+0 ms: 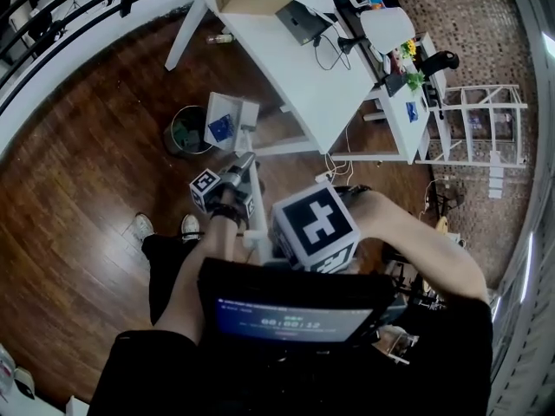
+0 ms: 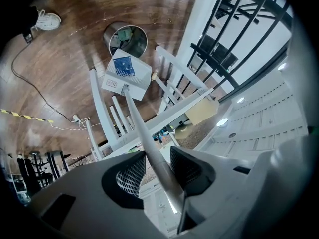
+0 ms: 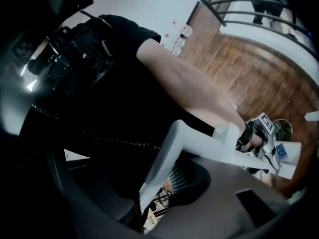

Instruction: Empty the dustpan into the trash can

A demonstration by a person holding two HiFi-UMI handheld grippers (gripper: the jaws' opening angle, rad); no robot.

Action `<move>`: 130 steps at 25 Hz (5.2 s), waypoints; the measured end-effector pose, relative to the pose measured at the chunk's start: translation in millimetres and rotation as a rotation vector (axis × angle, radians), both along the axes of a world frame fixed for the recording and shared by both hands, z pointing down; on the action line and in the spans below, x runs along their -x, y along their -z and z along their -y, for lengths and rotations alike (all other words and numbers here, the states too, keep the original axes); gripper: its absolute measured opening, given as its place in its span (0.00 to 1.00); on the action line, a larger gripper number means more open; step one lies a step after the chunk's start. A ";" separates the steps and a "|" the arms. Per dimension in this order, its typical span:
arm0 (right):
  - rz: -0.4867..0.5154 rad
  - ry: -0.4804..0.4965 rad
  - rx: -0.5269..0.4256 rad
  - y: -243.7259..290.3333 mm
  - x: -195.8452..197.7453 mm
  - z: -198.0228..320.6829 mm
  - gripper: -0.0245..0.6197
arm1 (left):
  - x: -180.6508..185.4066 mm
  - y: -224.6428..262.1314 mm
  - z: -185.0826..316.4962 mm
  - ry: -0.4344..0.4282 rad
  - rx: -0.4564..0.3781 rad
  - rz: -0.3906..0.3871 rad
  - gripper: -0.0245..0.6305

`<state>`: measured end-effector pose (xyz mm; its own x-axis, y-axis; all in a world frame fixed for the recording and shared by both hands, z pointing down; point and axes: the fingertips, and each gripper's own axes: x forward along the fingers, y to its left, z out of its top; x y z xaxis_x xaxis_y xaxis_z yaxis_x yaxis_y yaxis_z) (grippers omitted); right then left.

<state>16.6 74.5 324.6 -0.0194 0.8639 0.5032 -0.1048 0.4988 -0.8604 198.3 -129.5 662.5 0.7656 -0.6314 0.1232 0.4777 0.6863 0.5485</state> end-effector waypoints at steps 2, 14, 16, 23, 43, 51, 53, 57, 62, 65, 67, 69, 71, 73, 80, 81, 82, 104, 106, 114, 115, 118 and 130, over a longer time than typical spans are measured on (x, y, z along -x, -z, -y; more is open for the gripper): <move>-0.016 0.033 0.003 -3.3 -0.4 0.6 0.18 | 0.6 -1.4 3.1 0.005 -0.008 0.003 0.27; -0.039 0.093 0.044 -11.6 1.4 5.7 0.18 | 7.7 -11.2 11.4 0.055 0.008 0.011 0.27; -0.033 0.087 0.039 -11.5 2.8 7.3 0.18 | 8.7 -11.1 11.5 0.054 0.010 0.011 0.27; -0.014 0.059 0.033 -10.4 2.8 12.3 0.18 | 13.0 -12.3 17.5 0.057 0.010 0.022 0.27; 0.183 -0.169 -0.119 16.7 -17.3 10.9 0.17 | 26.1 37.9 33.0 -0.071 -0.103 -0.004 0.25; 0.327 -0.271 -0.205 30.2 -26.1 -1.7 0.17 | 43.1 34.9 34.1 -0.070 -0.061 0.125 0.24; 0.361 -0.282 -0.223 33.0 -28.7 -9.1 0.17 | 49.8 33.8 32.6 -0.060 -0.055 0.161 0.23; 0.435 -0.333 -0.261 39.5 -33.0 -23.3 0.17 | 57.7 51.7 15.1 -0.127 -0.104 0.130 0.22; 0.553 -0.363 -0.311 43.6 -35.4 -34.2 0.17 | 91.8 58.7 14.2 -0.114 -0.127 0.188 0.22; 0.626 -0.354 -0.315 44.4 -35.5 -43.8 0.17 | 116.3 65.8 11.3 -0.096 -0.138 0.237 0.21; 0.681 -0.346 -0.307 45.9 -35.9 -50.0 0.17 | 129.2 69.7 9.9 -0.066 -0.147 0.256 0.21; 0.755 -0.331 -0.287 46.9 -37.4 -55.5 0.17 | 140.9 72.9 7.7 -0.036 -0.153 0.275 0.21; 0.814 -0.328 -0.267 48.0 -38.1 -60.0 0.17 | 154.1 74.3 4.5 -0.006 -0.154 0.298 0.21; 0.851 -0.337 -0.250 48.8 -38.0 -63.5 0.18 | 167.7 73.3 -0.6 0.021 -0.148 0.323 0.21; 0.953 -0.343 -0.178 45.7 -39.2 -74.8 0.18 | 201.2 63.0 -26.8 0.075 -0.134 0.376 0.21; 0.963 -0.348 -0.164 45.3 -40.5 -75.7 0.18 | 202.7 60.5 -31.2 0.076 -0.129 0.382 0.21; 0.970 -0.358 -0.150 44.8 -42.1 -76.2 0.18 | 203.2 57.6 -35.8 0.076 -0.125 0.389 0.21; 0.952 -0.505 -0.026 26.6 -38.9 -87.0 0.18 | 200.7 -4.3 -97.6 0.042 -0.035 0.455 0.25; 0.955 -0.510 -0.028 28.3 -38.4 -84.9 0.18 | 199.4 -2.8 -95.1 0.044 -0.048 0.445 0.26; 0.965 -0.512 -0.025 32.3 -38.4 -78.9 0.19 | 205.6 2.0 -98.3 0.000 -0.086 0.460 0.28; 0.963 -0.514 -0.023 32.8 -38.6 -77.3 0.19 | 205.9 3.3 -100.1 -0.013 -0.095 0.457 0.28; 0.958 -0.502 -0.017 34.2 -38.5 -75.3 0.19 | 211.4 3.0 -105.0 -0.049 -0.123 0.472 0.29; 0.957 -0.475 0.006 31.4 -32.5 -73.8 0.19 | 229.8 0.5 -115.0 -0.083 -0.149 0.487 0.31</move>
<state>49.2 148.2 293.2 -0.7396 0.6662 0.0961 0.4329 0.5801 -0.6900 -31.5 -14.5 662.0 0.6904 -0.6087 0.3910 0.0901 0.6086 0.7884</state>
